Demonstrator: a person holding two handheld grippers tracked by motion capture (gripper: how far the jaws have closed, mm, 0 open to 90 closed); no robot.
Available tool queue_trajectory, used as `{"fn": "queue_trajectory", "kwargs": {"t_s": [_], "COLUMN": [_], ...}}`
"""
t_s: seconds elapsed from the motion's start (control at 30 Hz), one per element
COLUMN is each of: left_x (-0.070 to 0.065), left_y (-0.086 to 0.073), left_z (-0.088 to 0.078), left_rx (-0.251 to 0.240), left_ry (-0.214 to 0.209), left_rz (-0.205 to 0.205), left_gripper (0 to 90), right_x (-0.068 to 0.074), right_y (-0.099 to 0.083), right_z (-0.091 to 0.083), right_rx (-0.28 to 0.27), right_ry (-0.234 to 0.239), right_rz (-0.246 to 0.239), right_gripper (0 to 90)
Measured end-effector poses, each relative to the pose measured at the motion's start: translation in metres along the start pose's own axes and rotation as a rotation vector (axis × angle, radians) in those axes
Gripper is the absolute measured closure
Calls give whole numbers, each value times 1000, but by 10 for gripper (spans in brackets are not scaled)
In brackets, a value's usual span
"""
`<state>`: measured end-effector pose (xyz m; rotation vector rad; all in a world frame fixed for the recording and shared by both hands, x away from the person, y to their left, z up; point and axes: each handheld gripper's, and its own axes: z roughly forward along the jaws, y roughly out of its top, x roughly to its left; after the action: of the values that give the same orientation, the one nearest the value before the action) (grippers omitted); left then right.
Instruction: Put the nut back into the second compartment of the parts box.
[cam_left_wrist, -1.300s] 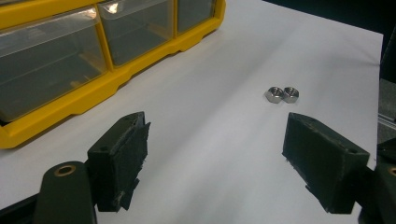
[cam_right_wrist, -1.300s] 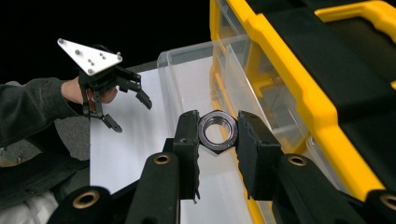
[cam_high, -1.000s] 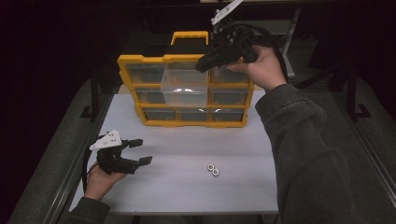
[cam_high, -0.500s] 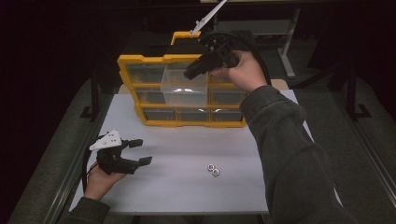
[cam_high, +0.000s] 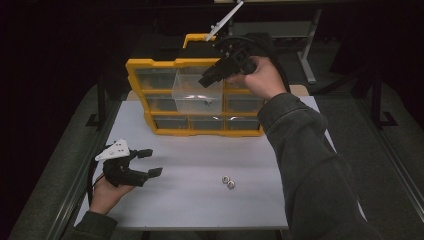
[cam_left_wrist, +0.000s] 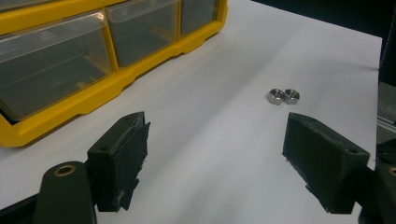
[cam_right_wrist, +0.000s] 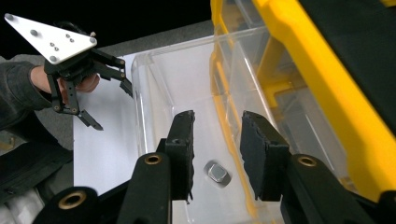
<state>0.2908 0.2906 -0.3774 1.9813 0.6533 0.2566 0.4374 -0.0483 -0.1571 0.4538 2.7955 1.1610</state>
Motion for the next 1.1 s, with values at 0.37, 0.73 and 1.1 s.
{"fn": "queue_trajectory", "kwargs": {"t_s": [0.37,0.73,1.1], "left_x": [-1,-1,-1], "left_y": [0,0,0], "left_z": [-2,-1,1], "left_rx": [2,-3,-15], "left_ry": [0,-3,-2], "left_rz": [-7,-2,2], "left_gripper": [217,217,217], "right_x": [6,11,15], "right_y": [-18,-57,-105], "right_z": [-34,-51,-39], "right_rx": [-19,-27,-35], "right_ry": [-37,-58,-58], "right_rz": [-1,27,82], "right_gripper": [612,581,553]}}
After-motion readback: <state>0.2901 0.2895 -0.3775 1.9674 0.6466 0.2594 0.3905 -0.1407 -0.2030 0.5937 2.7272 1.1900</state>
